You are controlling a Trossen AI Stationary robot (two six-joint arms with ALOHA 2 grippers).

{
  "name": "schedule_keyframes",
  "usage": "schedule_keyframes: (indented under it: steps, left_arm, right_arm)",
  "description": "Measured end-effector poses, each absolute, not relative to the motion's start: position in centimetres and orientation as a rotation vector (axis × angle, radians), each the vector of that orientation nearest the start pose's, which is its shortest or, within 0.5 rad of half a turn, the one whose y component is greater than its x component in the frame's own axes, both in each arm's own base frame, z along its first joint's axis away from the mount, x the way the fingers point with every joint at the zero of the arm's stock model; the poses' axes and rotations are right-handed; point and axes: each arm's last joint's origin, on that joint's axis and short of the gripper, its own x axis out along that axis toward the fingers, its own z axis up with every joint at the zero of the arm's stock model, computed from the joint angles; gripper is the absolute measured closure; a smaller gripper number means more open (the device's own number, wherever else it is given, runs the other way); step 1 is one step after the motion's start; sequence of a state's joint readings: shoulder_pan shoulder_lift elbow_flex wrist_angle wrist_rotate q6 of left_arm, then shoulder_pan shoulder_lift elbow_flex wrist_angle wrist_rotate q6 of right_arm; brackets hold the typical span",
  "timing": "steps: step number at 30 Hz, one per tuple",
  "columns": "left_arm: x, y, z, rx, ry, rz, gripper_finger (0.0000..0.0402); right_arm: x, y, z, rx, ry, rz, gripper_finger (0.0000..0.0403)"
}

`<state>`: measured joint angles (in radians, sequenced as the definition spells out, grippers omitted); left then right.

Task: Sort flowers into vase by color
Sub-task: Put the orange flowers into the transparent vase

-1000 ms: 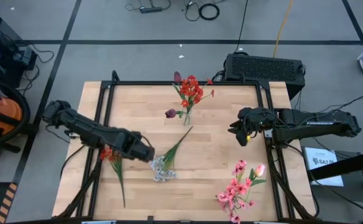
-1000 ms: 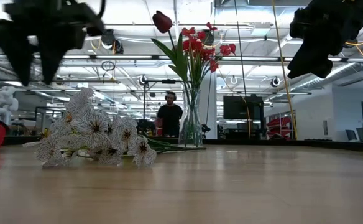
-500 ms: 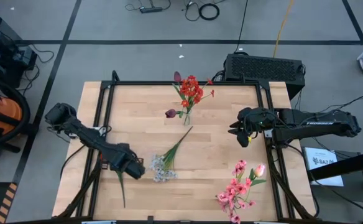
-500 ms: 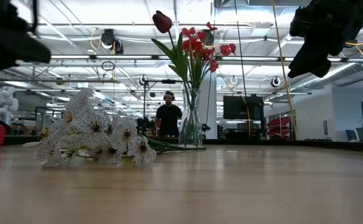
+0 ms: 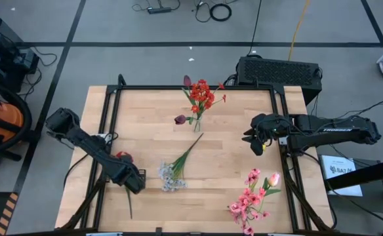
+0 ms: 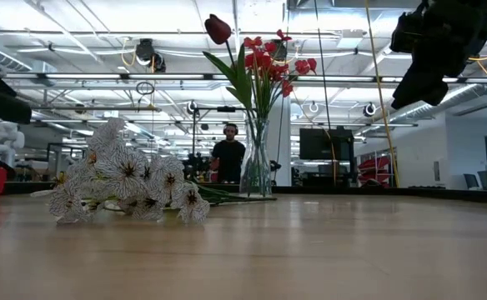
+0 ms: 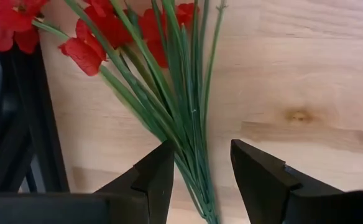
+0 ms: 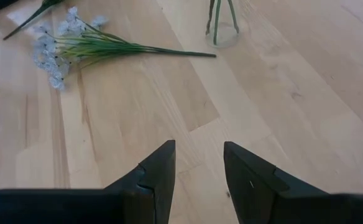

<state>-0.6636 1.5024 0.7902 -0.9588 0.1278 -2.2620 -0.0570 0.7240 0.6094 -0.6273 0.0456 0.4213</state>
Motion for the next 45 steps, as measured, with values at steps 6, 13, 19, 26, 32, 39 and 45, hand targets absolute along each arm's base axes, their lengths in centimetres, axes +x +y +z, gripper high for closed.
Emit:
schedule_keyframes:
  steps: [6, 13, 19, 26, 32, 39, 45]
  left_arm:
    - [16.5, -13.4, 15.2, -1.164, 1.341, 1.355, 0.0236]
    - [15.7, -12.8, 13.8, -1.169, 1.349, 1.368, 0.0236]
    - [15.9, -12.6, 13.0, -1.207, 1.308, 1.328, 0.0256]
    - [16.9, -12.0, 13.2, -1.252, 1.293, 1.302, 0.0384]
    - [17.6, -10.3, 15.5, -1.249, 1.065, 1.244, 0.0391]
    - [16.9, -6.6, 23.0, -1.083, 0.503, 1.102, 0.0398]
    - [16.2, -3.5, 28.5, -0.807, 0.296, 1.009, 0.0398]
  right_arm:
    - [14.3, -1.0, 24.5, 0.406, 0.710, -0.253, 0.0275]
    - [14.4, -1.0, 24.5, 0.411, 0.709, -0.256, 0.0275]
    - [14.4, -1.0, 24.5, 0.414, 0.706, -0.261, 0.0275]
    - [14.6, -1.0, 24.8, 0.417, 0.669, -0.254, 0.0275]
    - [14.7, -1.0, 24.8, 0.464, 0.656, -0.268, 0.0275]
    - [14.7, -1.0, 24.8, 0.475, 0.654, -0.277, 0.0275]
    - [14.7, -1.0, 24.8, 0.497, 0.649, -0.292, 0.0275]
